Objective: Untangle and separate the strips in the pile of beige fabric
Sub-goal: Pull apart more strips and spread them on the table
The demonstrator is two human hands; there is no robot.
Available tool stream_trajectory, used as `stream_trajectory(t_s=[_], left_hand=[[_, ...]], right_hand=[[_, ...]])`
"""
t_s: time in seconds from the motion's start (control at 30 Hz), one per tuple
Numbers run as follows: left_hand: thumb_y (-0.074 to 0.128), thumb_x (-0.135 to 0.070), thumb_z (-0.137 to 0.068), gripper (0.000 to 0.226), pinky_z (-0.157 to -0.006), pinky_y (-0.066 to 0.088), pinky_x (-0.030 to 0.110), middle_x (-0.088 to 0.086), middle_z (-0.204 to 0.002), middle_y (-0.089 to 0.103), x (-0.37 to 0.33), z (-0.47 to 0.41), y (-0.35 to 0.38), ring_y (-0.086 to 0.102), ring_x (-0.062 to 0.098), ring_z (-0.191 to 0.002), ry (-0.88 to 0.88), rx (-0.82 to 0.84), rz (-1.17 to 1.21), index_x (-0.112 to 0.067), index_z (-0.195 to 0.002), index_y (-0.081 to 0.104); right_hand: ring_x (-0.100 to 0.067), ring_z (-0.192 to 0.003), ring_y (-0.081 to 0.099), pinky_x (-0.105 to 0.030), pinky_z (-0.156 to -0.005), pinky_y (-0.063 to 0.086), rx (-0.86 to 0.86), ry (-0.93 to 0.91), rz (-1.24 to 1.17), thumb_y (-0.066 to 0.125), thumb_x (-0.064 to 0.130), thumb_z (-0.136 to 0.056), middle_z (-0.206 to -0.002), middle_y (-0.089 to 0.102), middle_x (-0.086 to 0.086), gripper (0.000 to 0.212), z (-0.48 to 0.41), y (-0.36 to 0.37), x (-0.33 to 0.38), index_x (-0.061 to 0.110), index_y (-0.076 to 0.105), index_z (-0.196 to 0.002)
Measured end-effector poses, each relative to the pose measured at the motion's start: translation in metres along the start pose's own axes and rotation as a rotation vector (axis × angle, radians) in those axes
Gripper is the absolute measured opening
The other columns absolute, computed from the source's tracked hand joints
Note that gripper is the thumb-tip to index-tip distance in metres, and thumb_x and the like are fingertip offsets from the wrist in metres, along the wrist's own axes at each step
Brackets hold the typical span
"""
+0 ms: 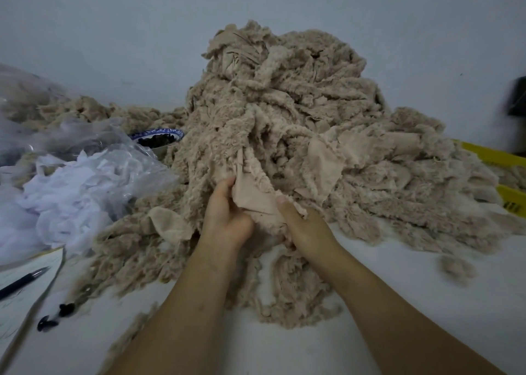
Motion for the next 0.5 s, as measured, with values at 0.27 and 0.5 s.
stream_trajectory(t_s=[0.27,0.5], left_hand=[[0.063,-0.039,-0.092,0.035,-0.062,0.060,0.038,0.013,-0.097,0.075,0.010,0.011,0.014,0.074,0.027,-0.082,0.079,0.028,-0.252,-0.007,-0.104,0.072],[0.049,-0.038,-0.100,0.051,-0.040,0.026,0.022,0.011,-0.042,0.042,0.059,0.031,0.034,0.031,0.020,-0.032,0.059,0.436,-0.958,0.006,-0.075,0.053]], right_hand=[[-0.009,-0.085,0.070,-0.017,-0.066,0.049,0.090,0.058,-0.186,0.056,0.045,-0.095,-0.085,0.075,0.014,0.024,-0.003,0.004,-0.002,0.037,0.076,-0.084],[-0.018,-0.073,0.075,-0.027,-0.053,0.057,-0.040,0.104,-0.442,0.063,0.071,-0.073,-0.081,0.077,-0.006,0.042,-0.005,-0.010,0.001,0.033,0.079,-0.078]])
Point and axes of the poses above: each hand's wrist, its own z-axis away from the middle knuckle, its own y-axis out of the palm, x = y × z, the point moved 6 cm from there along -z, towards the middle knuckle
